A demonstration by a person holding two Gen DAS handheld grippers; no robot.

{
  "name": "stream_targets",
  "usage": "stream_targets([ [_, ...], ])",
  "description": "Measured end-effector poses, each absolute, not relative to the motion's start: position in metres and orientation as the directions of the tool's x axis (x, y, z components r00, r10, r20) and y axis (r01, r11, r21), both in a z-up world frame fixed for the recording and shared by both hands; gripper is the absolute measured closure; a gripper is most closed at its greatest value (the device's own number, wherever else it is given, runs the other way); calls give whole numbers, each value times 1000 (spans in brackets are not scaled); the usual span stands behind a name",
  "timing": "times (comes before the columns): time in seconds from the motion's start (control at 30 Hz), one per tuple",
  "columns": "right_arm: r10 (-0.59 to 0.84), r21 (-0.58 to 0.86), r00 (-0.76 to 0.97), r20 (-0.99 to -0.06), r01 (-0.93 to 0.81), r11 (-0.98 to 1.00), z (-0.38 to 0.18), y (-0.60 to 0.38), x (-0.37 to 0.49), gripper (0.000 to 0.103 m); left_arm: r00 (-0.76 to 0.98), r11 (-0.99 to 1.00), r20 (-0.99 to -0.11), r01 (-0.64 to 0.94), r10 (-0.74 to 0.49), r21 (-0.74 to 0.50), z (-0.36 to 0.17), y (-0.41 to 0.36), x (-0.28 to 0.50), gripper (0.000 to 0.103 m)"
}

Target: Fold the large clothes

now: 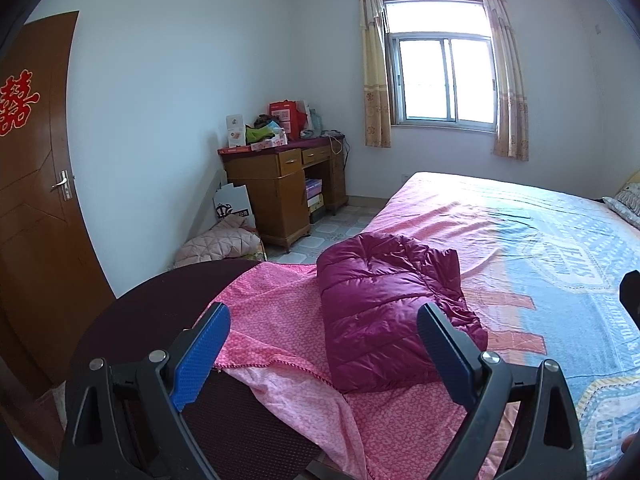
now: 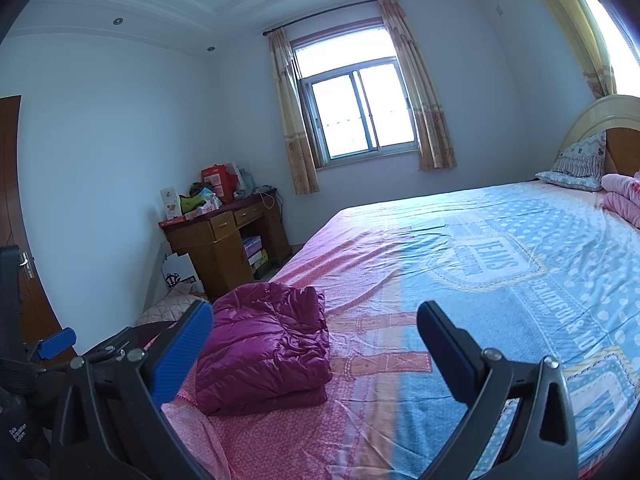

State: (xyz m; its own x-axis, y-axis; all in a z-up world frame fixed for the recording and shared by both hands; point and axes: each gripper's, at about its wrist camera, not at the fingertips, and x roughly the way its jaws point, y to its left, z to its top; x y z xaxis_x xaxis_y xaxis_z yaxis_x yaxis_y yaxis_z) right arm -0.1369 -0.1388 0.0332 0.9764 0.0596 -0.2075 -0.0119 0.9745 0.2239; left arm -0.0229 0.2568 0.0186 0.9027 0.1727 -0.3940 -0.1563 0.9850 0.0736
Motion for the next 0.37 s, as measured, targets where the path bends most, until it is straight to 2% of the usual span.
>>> stream_targets([
  [0.37,63,230,974,-219,-12,973,31,-139,-134,0,902,977,-377,-193,212,87,21,257,-24,8],
])
